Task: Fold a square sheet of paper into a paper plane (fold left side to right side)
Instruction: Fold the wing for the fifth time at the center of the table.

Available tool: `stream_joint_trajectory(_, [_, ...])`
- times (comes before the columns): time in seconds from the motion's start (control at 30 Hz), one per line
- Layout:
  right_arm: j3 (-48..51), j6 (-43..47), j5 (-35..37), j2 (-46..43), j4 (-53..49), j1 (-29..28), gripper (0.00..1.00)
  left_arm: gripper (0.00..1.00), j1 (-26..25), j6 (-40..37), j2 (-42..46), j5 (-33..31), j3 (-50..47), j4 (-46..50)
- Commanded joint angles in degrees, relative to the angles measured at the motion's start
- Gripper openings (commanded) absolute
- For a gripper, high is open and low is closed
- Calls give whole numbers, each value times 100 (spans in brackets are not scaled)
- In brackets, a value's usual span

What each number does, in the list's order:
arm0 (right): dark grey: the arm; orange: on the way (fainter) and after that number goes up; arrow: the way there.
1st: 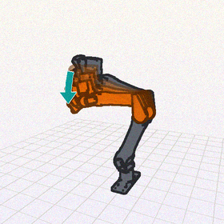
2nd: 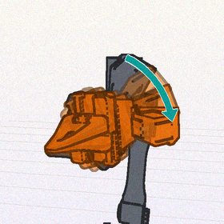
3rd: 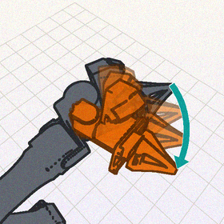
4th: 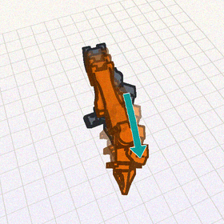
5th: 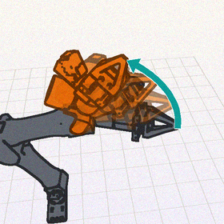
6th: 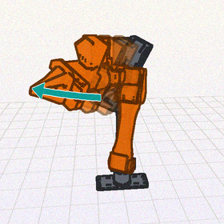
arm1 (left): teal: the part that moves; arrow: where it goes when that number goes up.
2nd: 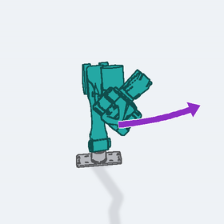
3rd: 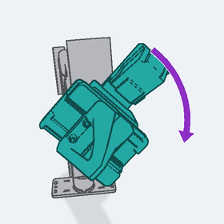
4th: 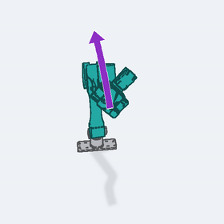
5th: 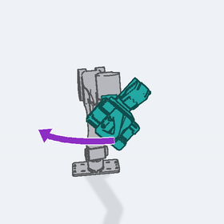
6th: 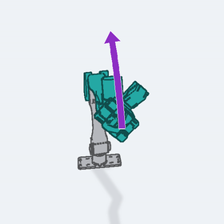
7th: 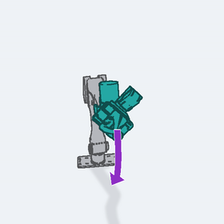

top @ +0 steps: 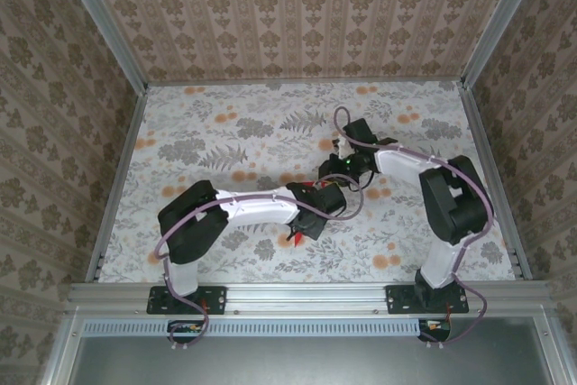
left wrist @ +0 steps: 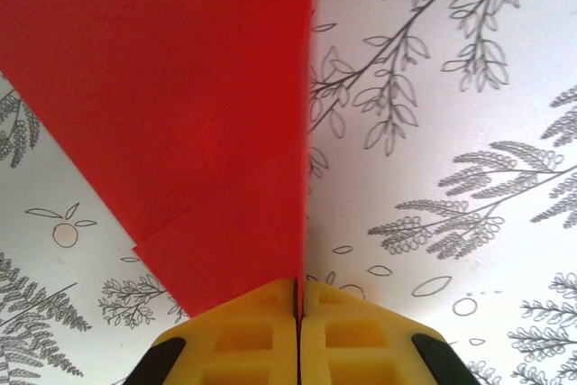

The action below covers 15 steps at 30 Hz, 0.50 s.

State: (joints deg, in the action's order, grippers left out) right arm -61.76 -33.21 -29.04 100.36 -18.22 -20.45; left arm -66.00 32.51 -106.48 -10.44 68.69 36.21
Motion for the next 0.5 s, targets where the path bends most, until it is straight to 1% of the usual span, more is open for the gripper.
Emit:
stream_joint_trajectory(0.0, [352,21,677,-770,211,193,36,7,164,-98,402,331,-223,-356])
stream_joint_trajectory(0.07, [602,-1,911,-1061,273,274,42,7,280,-96,514,502,-361,-543])
stream_joint_trajectory(0.2, [1106,35,1185,-1575,434,391,49,6,550,-96,732,892,-623,-978])
stream_joint_trajectory(0.3, [1366,180,1103,-1786,525,403,51,6,794,-104,893,1358,-819,-1401])
stream_joint_trajectory(0.37, [1546,240,928,-1866,630,400,53,6,977,-53,982,1729,-970,-1723])
stream_joint_trajectory(0.47, [1922,211,707,-1979,1046,372,54,5,1216,115,1060,2217,-1236,-2236])
